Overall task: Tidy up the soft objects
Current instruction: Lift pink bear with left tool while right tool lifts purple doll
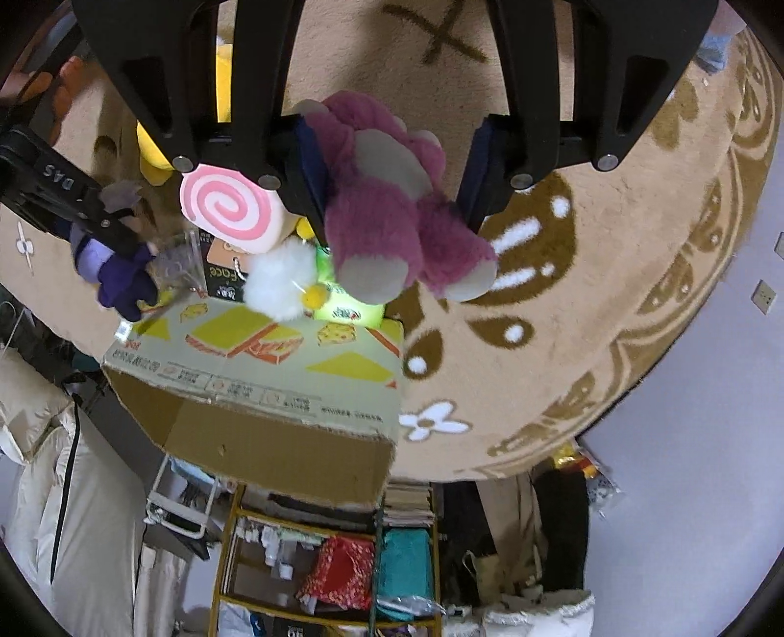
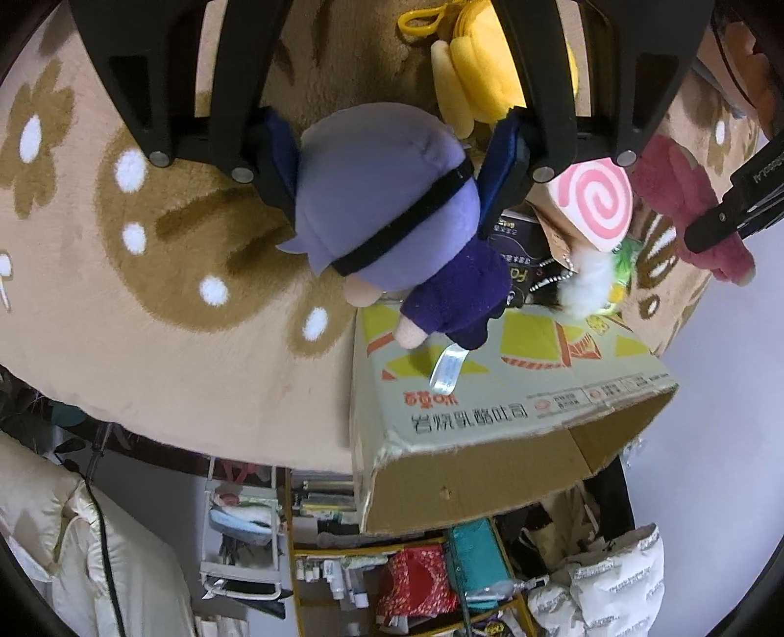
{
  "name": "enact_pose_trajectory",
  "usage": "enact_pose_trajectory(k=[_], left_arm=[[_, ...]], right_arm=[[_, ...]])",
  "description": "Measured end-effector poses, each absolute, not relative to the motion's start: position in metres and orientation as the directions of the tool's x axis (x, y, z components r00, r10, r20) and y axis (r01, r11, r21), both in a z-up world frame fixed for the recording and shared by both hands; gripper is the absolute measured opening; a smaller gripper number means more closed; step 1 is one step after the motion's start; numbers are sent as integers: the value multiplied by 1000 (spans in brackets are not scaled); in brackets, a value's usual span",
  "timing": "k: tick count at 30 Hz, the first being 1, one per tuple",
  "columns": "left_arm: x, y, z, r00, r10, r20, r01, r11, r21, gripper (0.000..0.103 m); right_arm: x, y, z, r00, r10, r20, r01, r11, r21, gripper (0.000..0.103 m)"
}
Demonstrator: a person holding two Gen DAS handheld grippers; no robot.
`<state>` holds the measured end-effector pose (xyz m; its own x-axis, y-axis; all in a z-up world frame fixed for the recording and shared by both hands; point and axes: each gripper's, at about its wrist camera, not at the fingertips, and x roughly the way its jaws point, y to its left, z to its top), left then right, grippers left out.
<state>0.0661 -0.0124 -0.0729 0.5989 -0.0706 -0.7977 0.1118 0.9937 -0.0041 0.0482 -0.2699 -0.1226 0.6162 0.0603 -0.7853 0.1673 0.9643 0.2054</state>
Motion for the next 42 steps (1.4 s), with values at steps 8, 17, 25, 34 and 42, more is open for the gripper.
enact_pose_trajectory(k=[8,17,25,34,42], left_arm=[[42,-6,-36,745,-55,-665,94,995,23,47],[22,-13,1,864,-53,-501,113,989,90,47],[31,-19,20,900,-54,-432,110,988,107,47],[54,-26,35,921,-74,-383,117,989,89,47],[75,-26,43,925,-87,-371,128,988,86,47]], right_arm=[[24,-264,-80,735,69,-675,117,967,226,67],[13,-262,-50,804,67,-590,82,972,221,67],[11,-256,-31,860,80,-504,33,977,211,67],[17,-254,-22,885,109,-453,-3,974,227,67],[38,-259,-17,906,91,-414,1,976,217,67]])
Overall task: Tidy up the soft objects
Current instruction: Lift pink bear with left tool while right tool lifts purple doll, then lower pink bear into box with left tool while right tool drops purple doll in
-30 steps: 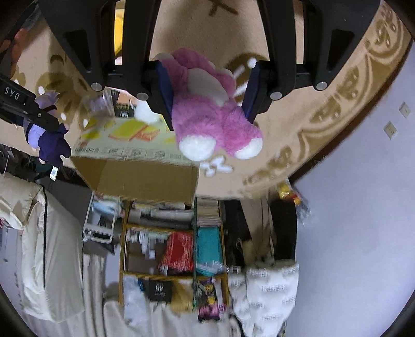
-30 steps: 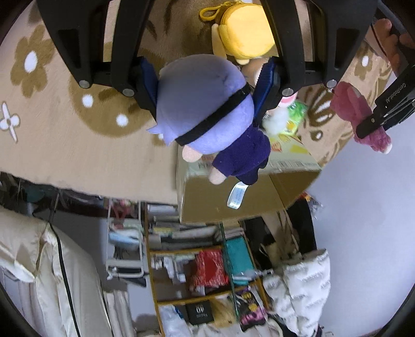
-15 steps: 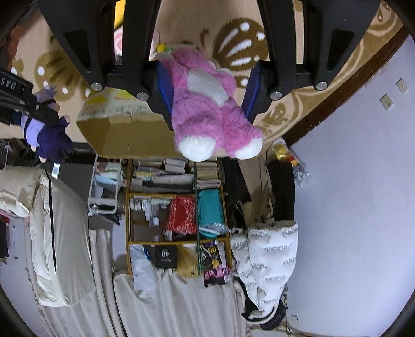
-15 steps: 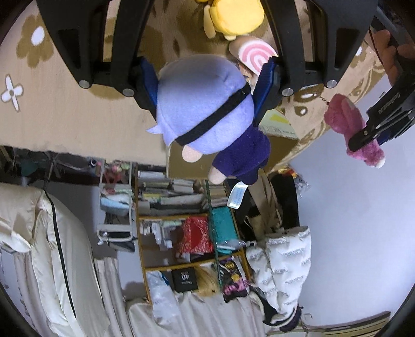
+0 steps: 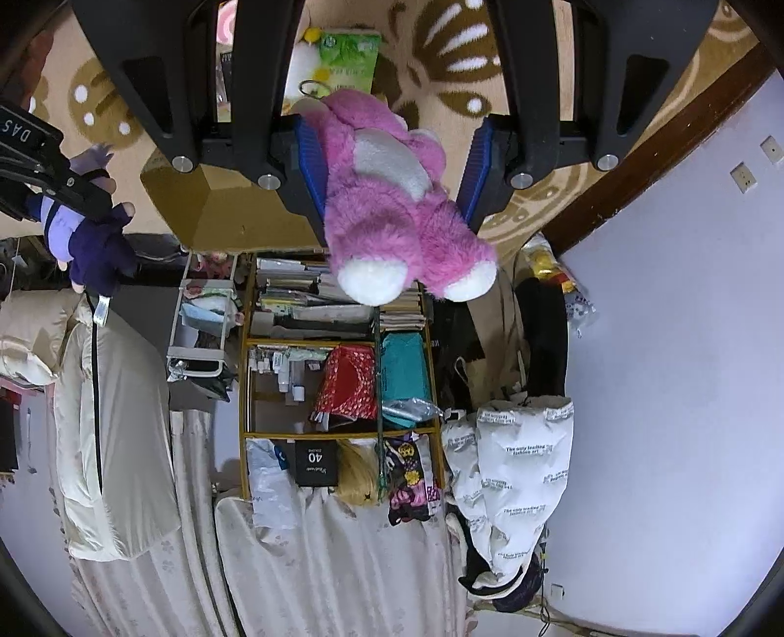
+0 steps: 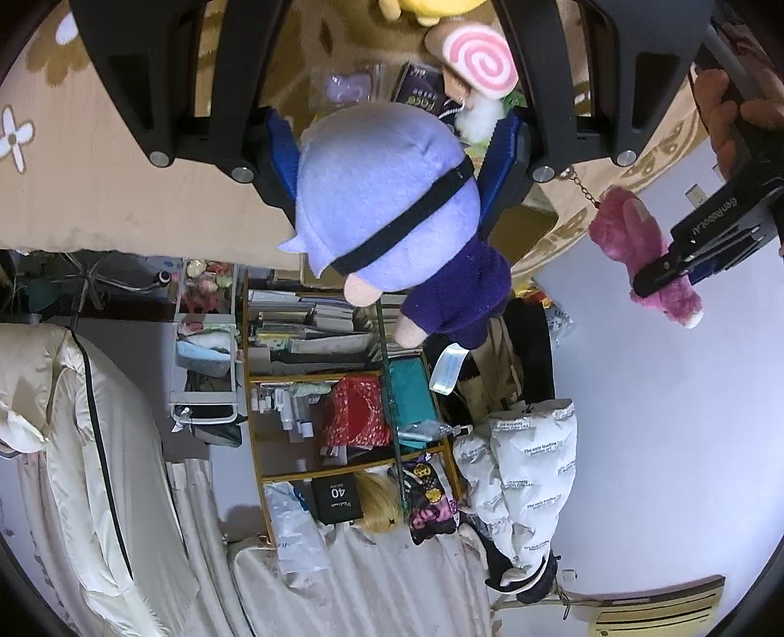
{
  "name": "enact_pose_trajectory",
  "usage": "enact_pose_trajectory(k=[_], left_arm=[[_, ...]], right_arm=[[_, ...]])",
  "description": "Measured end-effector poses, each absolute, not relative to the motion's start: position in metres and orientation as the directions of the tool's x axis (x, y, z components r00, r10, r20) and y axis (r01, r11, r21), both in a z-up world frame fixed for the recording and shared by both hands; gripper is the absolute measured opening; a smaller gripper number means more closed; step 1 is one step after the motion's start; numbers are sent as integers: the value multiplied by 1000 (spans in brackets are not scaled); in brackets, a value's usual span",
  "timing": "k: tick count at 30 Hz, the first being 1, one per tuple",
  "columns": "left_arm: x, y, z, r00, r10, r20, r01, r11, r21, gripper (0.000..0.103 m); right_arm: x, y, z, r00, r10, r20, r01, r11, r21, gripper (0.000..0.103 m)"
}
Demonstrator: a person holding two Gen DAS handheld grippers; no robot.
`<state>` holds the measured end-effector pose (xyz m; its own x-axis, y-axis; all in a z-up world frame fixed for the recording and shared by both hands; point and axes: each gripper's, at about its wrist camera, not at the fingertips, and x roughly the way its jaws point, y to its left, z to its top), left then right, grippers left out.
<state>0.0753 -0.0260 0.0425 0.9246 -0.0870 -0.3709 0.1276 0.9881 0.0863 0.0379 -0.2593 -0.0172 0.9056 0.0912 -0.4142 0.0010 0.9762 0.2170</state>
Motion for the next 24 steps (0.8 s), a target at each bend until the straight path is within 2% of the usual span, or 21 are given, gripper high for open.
enact_pose_trajectory(k=[4,11,19,24], left_arm=[[86,-32,46,935,-81,-345,126,986,110,47],[107,-38,46,937,-143,-319,167,985,48,47],[125,-54,47,940,-178,-290,202,978,54,47],[134,-57,38,932,-209,-296,224,975,16,47]], right_arm=[[44,-261,-17,904,94,-417,-1,976,219,67],[62,-264,-18,903,81,-422,4,981,196,67],[79,-270,-24,900,76,-429,3,983,181,67],[91,-270,-30,896,77,-437,1,984,177,67]])
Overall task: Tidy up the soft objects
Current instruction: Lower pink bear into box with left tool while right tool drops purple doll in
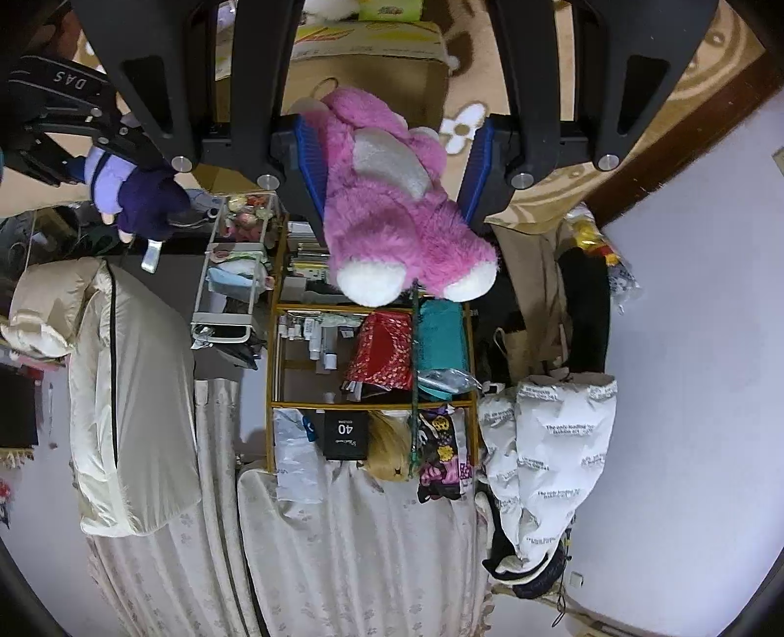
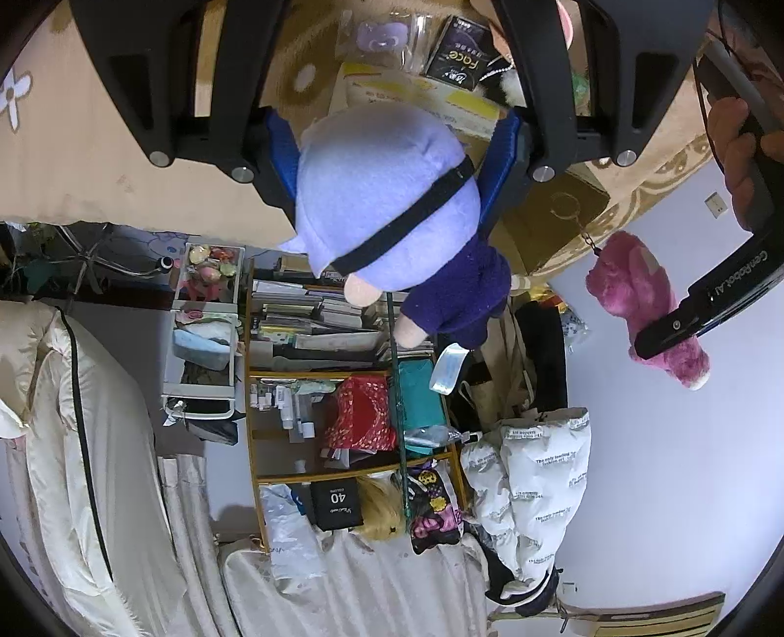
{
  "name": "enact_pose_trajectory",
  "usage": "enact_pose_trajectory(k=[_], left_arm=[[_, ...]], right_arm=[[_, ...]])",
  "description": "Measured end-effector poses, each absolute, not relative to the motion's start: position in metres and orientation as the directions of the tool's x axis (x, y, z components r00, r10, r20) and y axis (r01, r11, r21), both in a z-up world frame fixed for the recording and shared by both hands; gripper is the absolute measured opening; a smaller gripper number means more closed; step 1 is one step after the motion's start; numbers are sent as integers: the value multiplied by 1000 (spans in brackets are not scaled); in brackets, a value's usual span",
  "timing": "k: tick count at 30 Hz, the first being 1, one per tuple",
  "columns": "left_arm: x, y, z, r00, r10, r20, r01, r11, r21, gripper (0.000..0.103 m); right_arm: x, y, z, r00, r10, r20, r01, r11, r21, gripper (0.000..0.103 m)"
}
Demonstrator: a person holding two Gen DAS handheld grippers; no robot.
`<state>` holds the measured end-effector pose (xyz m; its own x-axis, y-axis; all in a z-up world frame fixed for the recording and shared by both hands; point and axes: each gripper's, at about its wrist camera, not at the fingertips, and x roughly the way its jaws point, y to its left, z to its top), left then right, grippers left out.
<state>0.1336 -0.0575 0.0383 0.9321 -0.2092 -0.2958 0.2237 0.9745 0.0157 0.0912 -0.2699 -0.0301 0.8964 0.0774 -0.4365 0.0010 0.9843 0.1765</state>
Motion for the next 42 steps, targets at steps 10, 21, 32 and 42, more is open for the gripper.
enact_pose_trajectory(k=[10,21,32,42], left_arm=[[147,-67,20,911,-239,-336,253,968,-4,47],[157,-75,-5,874,-251,-416,275,961,-2,48],[174,-74,-32,822,-189,-537,237,971,21,52],[169,-69,-38,805,-122,-581,198,978,69,69]], right_arm=[[113,-278,-46,887,93,-453,-4,981,195,67],[123,-279,-59,869,108,-483,-11,980,200,67],[128,-266,-70,862,144,-486,-63,982,179,67],[114,-274,-65,860,145,-489,-41,975,218,80]])
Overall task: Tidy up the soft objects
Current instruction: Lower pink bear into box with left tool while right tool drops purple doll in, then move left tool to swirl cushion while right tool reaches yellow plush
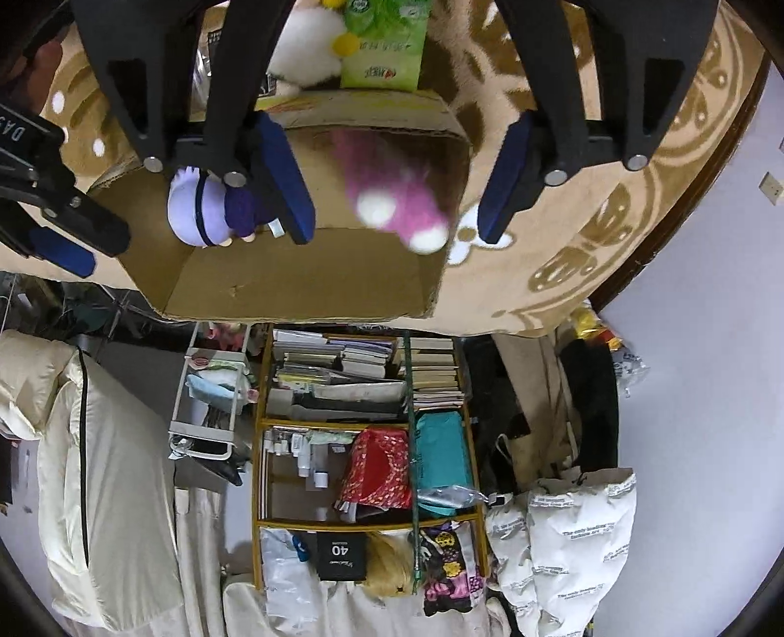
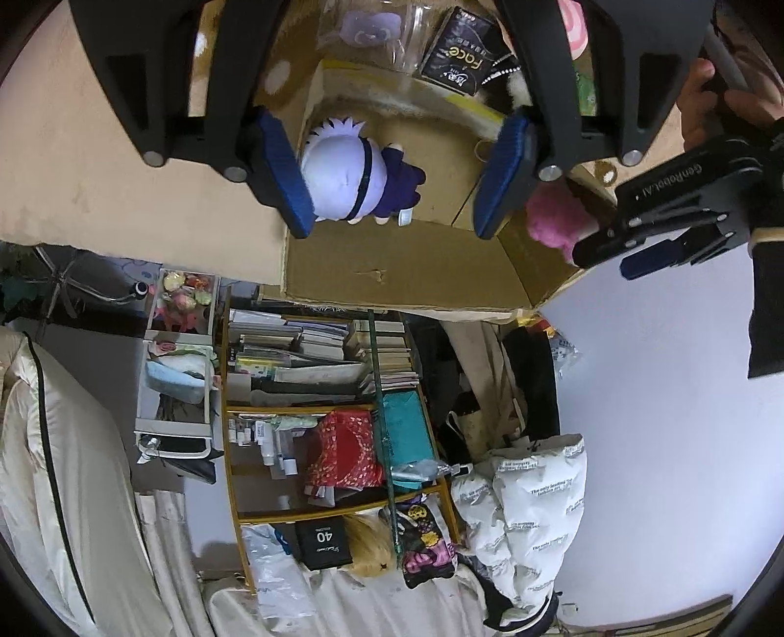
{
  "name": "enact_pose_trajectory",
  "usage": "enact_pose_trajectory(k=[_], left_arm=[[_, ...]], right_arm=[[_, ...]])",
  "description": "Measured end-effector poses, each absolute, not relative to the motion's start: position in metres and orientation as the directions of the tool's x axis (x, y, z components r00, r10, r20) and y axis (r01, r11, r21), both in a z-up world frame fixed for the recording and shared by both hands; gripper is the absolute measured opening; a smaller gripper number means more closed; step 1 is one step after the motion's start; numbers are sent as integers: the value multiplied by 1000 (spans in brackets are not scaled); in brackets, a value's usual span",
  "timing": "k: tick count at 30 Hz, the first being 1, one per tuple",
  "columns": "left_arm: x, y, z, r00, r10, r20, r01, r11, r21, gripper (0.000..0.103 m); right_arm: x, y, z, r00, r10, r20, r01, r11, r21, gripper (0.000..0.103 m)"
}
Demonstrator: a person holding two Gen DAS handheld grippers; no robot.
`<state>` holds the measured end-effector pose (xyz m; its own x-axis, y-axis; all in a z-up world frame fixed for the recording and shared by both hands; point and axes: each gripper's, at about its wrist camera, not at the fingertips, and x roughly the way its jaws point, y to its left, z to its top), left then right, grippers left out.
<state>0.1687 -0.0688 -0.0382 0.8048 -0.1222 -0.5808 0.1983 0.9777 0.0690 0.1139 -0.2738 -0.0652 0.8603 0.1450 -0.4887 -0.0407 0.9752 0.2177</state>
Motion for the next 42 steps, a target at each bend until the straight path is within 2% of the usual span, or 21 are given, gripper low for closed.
enact_pose_trajectory(k=[3,6,8,10,15,25,32,42], left_arm=[[161,-63,-33,804,-121,-582,190,980,59,74],[152,-58,-27,810,-115,-575,181,982,59,83],[146,-56,-23,814,-107,-572,173,983,64,92],[139,-53,-20,816,-96,-570,164,984,69,95],[117,-50,-14,812,-87,-577,178,979,103,97],[82,-41,6,793,-91,-602,212,968,133,97],[60,-33,3,756,-85,-649,222,966,133,97],[40,-39,-10,697,-97,-711,275,951,140,97]], right_arm=[[106,-275,-60,864,140,-483,-31,974,226,88],[98,-274,-54,869,132,-477,-25,974,224,94],[92,-272,-50,869,126,-478,-21,975,221,100],[86,-270,-47,871,121,-476,-19,977,214,103],[69,-262,-40,868,103,-486,-14,983,184,103],[35,-250,-35,853,107,-510,3,978,210,103],[14,-242,-33,830,78,-552,26,984,177,103],[-3,-254,-46,752,100,-651,77,968,238,103]])
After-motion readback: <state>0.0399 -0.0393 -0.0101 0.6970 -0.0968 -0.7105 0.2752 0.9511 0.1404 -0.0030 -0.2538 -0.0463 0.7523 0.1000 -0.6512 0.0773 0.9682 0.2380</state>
